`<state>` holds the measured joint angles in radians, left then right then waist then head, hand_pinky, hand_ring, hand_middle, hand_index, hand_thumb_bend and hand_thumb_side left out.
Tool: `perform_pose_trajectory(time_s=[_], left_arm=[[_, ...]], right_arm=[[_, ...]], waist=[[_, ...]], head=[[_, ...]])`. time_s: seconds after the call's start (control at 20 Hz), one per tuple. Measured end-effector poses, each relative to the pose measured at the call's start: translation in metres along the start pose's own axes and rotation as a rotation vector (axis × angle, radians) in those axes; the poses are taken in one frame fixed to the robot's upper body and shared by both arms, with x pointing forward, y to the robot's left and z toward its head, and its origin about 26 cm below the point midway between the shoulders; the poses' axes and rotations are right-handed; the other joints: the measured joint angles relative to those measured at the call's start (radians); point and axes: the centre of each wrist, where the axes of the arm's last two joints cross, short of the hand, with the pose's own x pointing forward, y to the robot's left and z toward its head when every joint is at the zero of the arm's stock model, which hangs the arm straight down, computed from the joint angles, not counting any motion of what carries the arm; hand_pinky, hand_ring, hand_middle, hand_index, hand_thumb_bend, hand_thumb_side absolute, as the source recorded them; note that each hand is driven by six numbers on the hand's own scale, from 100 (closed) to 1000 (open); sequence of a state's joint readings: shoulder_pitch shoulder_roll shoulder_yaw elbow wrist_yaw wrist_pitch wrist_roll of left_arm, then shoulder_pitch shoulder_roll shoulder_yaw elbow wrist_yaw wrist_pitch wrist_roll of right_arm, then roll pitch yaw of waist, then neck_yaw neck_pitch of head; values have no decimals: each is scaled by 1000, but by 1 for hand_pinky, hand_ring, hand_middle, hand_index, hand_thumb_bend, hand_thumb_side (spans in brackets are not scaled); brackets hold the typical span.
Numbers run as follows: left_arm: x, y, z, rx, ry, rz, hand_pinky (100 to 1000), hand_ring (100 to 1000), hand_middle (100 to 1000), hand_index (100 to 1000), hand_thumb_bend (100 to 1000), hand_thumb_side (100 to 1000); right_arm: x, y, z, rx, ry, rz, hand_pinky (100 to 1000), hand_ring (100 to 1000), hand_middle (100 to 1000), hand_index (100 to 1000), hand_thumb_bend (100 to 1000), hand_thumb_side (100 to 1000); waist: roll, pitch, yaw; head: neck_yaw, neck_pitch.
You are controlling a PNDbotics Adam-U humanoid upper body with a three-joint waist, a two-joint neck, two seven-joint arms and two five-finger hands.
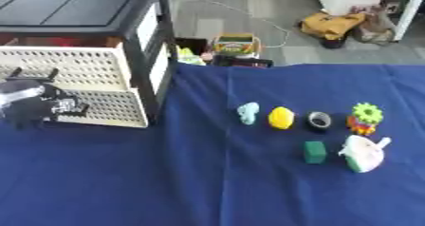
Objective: Pick up objects from table and place into drawer.
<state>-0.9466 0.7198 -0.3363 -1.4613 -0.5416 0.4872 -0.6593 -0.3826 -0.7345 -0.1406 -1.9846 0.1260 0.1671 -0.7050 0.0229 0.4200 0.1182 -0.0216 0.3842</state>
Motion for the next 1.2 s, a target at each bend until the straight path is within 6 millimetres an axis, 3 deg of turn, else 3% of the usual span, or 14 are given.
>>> perform_pose_trajectory(time_s=[0.5,0.85,0.95,1.1,1.2], left_arm=[[-2,-1,-8,32,-2,47,242,286,399,846,100,1000],[-4,-12,-6,-48,-39,28,231,302,397,817,100,1000],[-4,-15,0,-77,-60,-4,246,321,412,818,100,1000],[-2,-17,13,-105,-93,-53,344,393,478,817,100,1000],[2,-19,22,-120,-126,-77,357,391,483,809,100,1000]], right_arm=[[0,0,0,4,5,-2,628,646,581,693,100,1000],[0,0,0,5,8,-5,629,647,581,694,100,1000],[0,0,0,4,9,-6,629,647,581,694,100,1000],[0,1,1,4,15,-11,630,648,581,694,100,1000],[0,1,1,5,17,-11,630,648,582,695,100,1000]], waist=[[0,0,-1],[-1,0,1],[-1,-1,5],[-2,-10,7],[-5,-19,7]], head=[[-8,0],[-18,0],[-30,0],[-49,2],[-57,3]])
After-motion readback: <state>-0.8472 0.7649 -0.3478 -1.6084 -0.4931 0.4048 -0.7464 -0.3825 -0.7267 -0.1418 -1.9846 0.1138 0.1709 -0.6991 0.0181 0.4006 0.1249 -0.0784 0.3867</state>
